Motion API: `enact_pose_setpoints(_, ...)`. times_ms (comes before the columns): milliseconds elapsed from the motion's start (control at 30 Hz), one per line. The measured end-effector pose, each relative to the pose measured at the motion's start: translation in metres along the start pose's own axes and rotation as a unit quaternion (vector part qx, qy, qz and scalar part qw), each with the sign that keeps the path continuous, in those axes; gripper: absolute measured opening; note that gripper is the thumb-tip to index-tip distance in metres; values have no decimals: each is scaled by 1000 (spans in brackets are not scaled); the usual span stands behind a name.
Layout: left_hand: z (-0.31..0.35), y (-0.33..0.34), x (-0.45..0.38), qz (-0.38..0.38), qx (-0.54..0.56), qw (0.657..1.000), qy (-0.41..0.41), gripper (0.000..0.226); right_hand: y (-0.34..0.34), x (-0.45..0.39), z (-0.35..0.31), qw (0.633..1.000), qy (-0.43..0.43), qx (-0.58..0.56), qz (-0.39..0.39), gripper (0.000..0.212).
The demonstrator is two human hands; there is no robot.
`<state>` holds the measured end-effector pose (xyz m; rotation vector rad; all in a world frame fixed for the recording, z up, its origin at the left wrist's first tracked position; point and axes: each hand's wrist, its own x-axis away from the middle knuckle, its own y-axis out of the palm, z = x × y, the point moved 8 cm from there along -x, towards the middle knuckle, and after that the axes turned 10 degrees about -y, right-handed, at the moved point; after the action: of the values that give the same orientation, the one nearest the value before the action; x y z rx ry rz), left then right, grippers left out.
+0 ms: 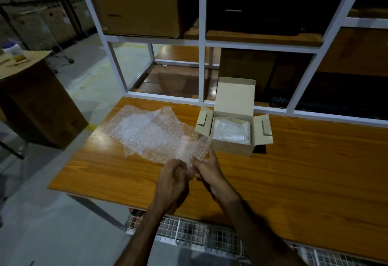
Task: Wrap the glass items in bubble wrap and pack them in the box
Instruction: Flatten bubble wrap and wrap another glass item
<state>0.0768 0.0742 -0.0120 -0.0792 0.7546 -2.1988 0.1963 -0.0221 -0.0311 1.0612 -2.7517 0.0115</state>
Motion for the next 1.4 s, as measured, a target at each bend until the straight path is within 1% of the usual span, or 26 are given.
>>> enact_pose_setpoints(33,-2,2,4,-15,-11,1000,8,11,1,-1,3,1000,13,-11,13,76)
enact_pose_setpoints(67,-4,3,7,-27,-21,999,12,22,1,0,5,999,29,-5,21,69)
enact_pose_setpoints(133,-7,4,10,-29,-54,998,27,51,0,3,2,999,29,-1,25,30)
enact_pose_setpoints(167,-7,2,10,-21,-64,997,28,59,0,4,2,999,24,-6,25,16)
enact_pose_setpoints(200,-7,-2,9,-11,-66,998,21,63,-1,7,-1,1000,18,2,20,13)
enact_pose_setpoints(233,-8,-5,7,-8,-62,998,15,65,-2,9,-1,1000,15,-4,16,17)
enact_pose_setpoints(300,-10,-5,2,-29,-52,998,3,64,-5,15,-6,1000,7,10,10,23)
enact_pose_setpoints(367,-14,0,-2,-64,-47,997,-14,59,-8,26,-16,1000,-1,6,-7,18)
enact_pose_setpoints(433,-19,3,-5,-76,-77,994,-23,56,-19,37,-25,1000,-15,10,-21,18)
enact_pose_setpoints(500,-28,6,-9,-74,-118,990,-16,53,-42,44,-28,998,-33,36,-25,20)
enact_pose_setpoints(533,-34,8,-10,-73,-138,988,-9,50,-59,46,-26,997,-38,67,-26,22)
enact_pose_setpoints(600,-43,11,-11,-66,-171,983,-9,40,-98,48,-16,991,-23,135,-1,29)
enact_pose_setpoints(667,-42,13,-6,-57,-202,978,-8,34,-140,55,-5,986,-3,167,15,30)
enact_pose_setpoints(767,-38,20,5,-61,-271,961,16,49,-193,68,7,983,29,179,10,24)
enact_pose_setpoints(867,-36,31,23,-64,-304,950,19,48,-241,84,14,969,70,238,16,24)
enact_pose_setpoints(933,-32,44,37,-78,-323,943,18,49,-272,91,16,959,74,272,18,26)
enact_pose_setpoints(1033,-23,66,61,-105,-356,928,27,57,-314,96,23,948,67,310,29,20)
enact_pose_setpoints(1100,-17,77,74,-111,-365,924,19,56,-339,98,28,941,61,326,60,19)
enact_pose_setpoints(1200,-7,89,87,-112,-373,921,-9,57,-373,102,34,932,47,344,101,22)
enact_pose_setpoints(1267,5,95,94,-112,-374,920,-19,60,-387,110,35,929,55,348,109,11)
enact_pose_setpoints(1333,21,99,102,-103,-375,921,-27,58,-402,115,37,925,61,358,114,12)
enact_pose_setpoints(1400,35,103,111,-81,-380,921,-32,52,-416,122,38,916,71,376,118,10)
